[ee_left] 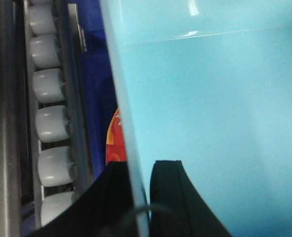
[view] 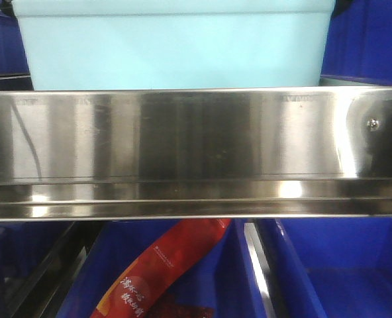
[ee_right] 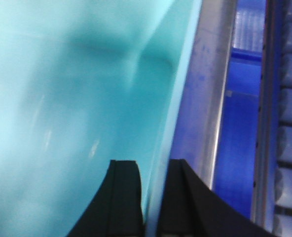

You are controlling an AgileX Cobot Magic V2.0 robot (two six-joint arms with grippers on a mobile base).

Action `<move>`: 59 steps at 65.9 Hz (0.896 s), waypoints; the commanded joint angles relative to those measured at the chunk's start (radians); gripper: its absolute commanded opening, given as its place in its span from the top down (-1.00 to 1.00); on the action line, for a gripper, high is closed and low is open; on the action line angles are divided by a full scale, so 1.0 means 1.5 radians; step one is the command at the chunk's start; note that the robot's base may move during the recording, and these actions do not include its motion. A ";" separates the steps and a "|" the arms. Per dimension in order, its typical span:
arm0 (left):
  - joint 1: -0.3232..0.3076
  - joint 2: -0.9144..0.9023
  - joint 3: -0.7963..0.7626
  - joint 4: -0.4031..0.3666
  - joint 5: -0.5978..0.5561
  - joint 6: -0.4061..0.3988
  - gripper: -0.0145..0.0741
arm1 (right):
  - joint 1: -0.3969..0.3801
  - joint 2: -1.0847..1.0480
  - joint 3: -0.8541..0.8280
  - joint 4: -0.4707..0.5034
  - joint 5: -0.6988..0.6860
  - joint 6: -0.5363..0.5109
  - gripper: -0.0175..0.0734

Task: Fetch blue bin and place on conveyor start
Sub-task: 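Close both grippers on opposite walls of the light-blue bin, then lift the light-blue bin with both grippers off the shelf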

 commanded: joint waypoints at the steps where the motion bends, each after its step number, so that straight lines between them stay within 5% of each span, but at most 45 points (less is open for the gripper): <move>1: 0.002 -0.003 -0.003 0.021 -0.006 0.004 0.92 | -0.003 -0.003 -0.004 -0.017 -0.005 -0.012 0.95; 59: -0.027 -0.255 -0.005 0.009 0.031 0.004 0.92 | 0.010 -0.244 -0.004 -0.009 -0.005 -0.012 0.95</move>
